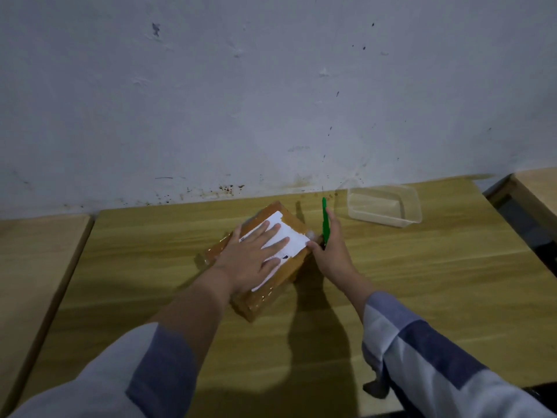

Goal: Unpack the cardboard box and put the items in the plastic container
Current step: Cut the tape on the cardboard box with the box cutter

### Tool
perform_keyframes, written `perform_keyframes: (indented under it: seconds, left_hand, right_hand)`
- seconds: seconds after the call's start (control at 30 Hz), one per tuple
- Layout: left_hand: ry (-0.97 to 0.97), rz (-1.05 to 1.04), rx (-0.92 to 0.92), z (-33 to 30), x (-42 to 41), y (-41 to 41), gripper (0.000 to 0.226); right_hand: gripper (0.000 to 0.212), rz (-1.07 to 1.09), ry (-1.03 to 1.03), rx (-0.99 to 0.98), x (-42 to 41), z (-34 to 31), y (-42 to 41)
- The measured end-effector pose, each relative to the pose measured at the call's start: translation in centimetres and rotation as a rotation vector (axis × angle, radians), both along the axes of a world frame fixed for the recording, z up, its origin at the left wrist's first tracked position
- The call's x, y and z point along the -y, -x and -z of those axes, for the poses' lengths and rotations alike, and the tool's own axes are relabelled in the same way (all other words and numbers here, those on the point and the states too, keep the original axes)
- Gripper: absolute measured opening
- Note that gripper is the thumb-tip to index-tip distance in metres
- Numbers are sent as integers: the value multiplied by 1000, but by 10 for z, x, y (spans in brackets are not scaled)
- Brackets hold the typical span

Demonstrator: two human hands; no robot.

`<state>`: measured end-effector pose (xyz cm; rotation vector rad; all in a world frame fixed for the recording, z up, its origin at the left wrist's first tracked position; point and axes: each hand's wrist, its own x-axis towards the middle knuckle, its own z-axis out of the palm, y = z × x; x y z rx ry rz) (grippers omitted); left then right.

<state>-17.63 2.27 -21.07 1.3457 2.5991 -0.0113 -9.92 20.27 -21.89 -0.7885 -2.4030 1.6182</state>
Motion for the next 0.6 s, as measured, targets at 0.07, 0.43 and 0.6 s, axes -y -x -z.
perform_keyframes:
  seconds: [0.07,0.43,0.6]
  left_hand:
    - [43,80,-55,2,0,5,63]
    - [-64,-294,-96,21,-42,-4,76]
    - [-73,-424,-82,24,-58,-7,71]
  right_hand:
    - [83,-76,9,0,-15,0,10]
    - [53,5,-41,0,-38,-11,16]
    - [47,-65,-45,41,-25,-14,-34]
